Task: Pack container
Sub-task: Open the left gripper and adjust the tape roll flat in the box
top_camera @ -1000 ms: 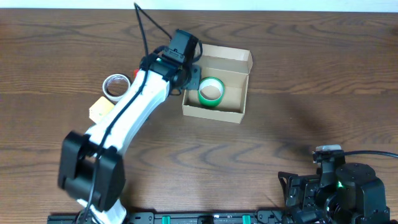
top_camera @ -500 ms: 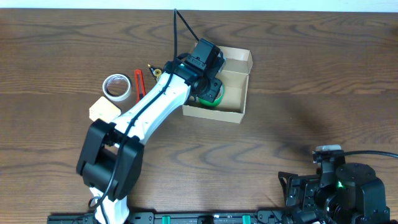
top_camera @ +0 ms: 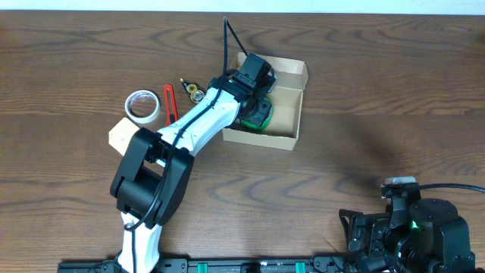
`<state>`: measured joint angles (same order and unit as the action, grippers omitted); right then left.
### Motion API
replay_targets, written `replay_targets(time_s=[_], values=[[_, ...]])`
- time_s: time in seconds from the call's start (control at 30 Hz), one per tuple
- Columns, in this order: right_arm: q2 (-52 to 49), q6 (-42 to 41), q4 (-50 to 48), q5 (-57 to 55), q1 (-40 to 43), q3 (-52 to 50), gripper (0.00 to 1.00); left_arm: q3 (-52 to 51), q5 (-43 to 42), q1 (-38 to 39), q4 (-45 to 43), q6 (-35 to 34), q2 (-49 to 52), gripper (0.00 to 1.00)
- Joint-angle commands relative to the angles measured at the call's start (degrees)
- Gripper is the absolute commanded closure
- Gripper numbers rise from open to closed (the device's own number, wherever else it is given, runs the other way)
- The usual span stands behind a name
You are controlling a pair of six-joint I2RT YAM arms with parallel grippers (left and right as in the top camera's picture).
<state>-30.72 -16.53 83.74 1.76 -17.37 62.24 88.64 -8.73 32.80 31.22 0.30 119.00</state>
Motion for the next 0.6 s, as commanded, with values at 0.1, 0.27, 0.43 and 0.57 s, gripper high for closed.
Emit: replay_targets(time_s=[0.1, 0.27, 0.43, 0.57], values=[[0.1, -0.6, 0.0, 0.2, 0.7, 0.0, 0.01, 0.0, 4.9, -0.2, -0.2, 0.4, 2.8, 0.94], [0.1, -0.6, 0.1, 0.2, 0.7, 0.0, 0.01, 0.0, 9.8, -0.2, -0.2, -2.2, 2.8, 0.94], [0.1, -0.6, 0.0, 0.2, 0.7, 0.0, 0.01, 0.0, 12.7, -0.1, 0.0, -5.2, 2.8, 0.94], [0.1, -0.6, 0.0, 0.2, 0.7, 0.0, 0.01, 0.0, 13.9, 0.0, 0.0, -5.7, 2.8, 0.94]])
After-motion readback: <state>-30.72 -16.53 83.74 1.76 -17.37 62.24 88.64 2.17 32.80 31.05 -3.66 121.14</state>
